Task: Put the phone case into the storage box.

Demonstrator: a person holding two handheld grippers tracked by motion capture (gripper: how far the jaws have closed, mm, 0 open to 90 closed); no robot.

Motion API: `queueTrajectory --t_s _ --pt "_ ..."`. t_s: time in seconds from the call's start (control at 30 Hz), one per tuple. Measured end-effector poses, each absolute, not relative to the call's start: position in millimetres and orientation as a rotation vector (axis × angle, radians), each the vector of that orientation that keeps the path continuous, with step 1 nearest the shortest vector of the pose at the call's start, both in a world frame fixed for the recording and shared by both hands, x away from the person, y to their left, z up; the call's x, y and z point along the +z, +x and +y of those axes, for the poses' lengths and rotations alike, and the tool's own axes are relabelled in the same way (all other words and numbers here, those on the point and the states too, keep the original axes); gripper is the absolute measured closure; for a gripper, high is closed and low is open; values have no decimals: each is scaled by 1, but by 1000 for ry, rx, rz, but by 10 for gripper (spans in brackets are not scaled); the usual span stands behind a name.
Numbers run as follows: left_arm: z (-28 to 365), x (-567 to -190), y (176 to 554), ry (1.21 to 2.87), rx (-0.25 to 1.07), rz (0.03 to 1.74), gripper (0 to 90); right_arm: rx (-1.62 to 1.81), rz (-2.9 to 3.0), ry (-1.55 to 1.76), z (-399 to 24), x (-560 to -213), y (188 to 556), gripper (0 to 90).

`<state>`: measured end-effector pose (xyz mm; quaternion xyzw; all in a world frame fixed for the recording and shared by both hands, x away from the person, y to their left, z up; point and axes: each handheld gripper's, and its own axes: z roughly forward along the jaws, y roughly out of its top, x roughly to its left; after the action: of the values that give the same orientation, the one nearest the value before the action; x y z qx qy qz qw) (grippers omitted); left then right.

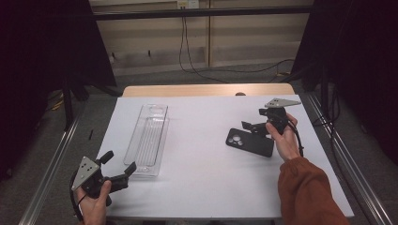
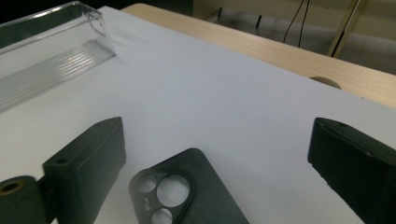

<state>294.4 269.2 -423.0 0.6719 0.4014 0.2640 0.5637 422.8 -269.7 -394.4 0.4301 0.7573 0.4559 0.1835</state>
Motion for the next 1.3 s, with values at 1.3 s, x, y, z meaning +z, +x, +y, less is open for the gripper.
queueTrajectory --t_s 1.3 --pt "271 -423 293 1574 604 940 32 915 2693 1086 -265 -415 442 63"
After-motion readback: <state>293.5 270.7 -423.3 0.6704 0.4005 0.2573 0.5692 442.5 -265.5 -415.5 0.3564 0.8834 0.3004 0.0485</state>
